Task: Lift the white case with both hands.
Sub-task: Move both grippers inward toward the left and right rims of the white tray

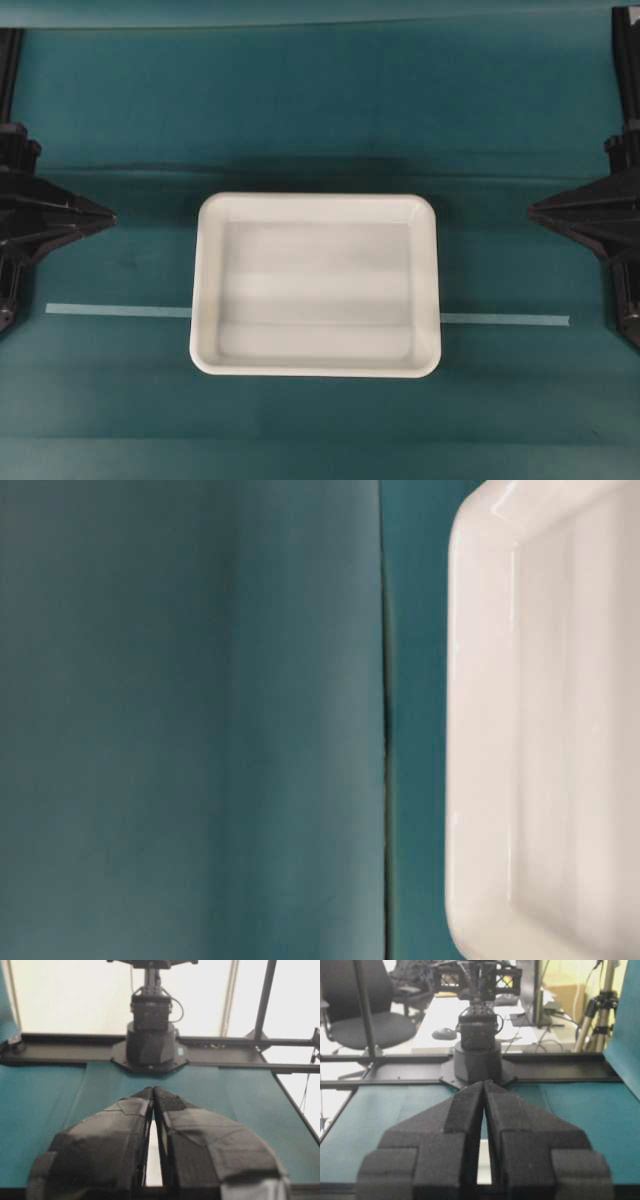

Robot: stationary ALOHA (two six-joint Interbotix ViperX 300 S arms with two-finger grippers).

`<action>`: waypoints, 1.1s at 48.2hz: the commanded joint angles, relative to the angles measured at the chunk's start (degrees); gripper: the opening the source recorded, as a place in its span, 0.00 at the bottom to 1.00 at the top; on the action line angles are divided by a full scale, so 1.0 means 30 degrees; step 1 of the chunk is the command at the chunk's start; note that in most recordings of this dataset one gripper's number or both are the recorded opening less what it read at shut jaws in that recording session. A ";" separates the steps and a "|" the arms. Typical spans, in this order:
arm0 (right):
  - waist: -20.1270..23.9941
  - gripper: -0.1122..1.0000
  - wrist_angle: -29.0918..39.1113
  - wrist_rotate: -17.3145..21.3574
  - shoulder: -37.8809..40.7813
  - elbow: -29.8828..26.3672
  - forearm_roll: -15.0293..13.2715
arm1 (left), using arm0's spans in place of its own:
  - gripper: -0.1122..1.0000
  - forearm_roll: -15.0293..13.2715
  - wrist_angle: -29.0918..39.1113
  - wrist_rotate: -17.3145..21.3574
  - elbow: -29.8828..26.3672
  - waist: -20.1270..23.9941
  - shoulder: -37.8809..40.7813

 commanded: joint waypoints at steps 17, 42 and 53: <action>-0.1436 0.10 0.5391 0.4482 0.1084 -0.1582 0.3750 | 0.07 0.0322 0.1816 -0.3633 -0.1729 -0.0264 0.1084; -0.1846 0.10 0.8145 1.7930 0.3135 -0.2344 0.5244 | 0.07 0.0322 0.4482 -2.0742 -0.1729 -0.0176 0.3223; -0.1699 0.10 0.8057 1.8984 0.4629 -0.1816 0.5273 | 0.07 0.0322 0.4482 -2.2383 -0.1143 0.1230 0.3574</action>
